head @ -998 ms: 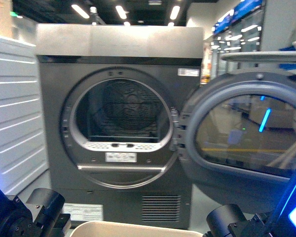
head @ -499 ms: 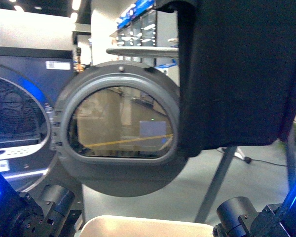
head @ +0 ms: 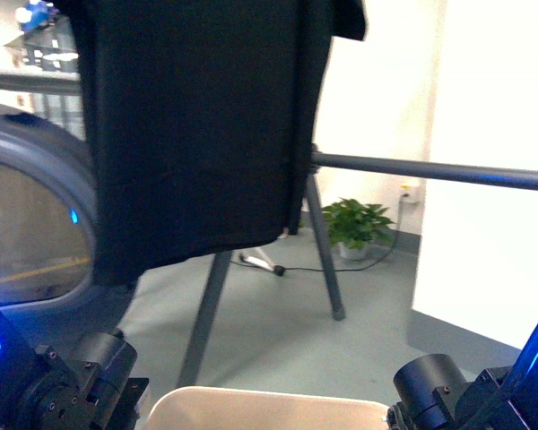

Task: Move hamper under clothes hanger

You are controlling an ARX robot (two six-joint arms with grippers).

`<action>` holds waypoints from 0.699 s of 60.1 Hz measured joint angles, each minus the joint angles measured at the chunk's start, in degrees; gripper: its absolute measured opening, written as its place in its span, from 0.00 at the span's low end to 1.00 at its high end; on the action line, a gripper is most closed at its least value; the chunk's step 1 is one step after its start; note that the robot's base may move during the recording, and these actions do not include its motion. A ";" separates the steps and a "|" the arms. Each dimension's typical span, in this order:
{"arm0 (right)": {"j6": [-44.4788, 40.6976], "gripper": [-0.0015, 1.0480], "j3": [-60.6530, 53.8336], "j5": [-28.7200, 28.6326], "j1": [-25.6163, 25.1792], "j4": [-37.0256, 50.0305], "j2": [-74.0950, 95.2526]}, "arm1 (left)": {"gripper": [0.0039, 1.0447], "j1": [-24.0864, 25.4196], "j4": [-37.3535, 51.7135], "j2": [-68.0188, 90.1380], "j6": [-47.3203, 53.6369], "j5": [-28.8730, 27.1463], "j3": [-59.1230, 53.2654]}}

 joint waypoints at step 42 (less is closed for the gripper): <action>0.00 0.03 0.00 -0.02 0.00 0.00 0.00 | 0.04 -0.02 0.02 -0.17 0.02 -0.02 0.07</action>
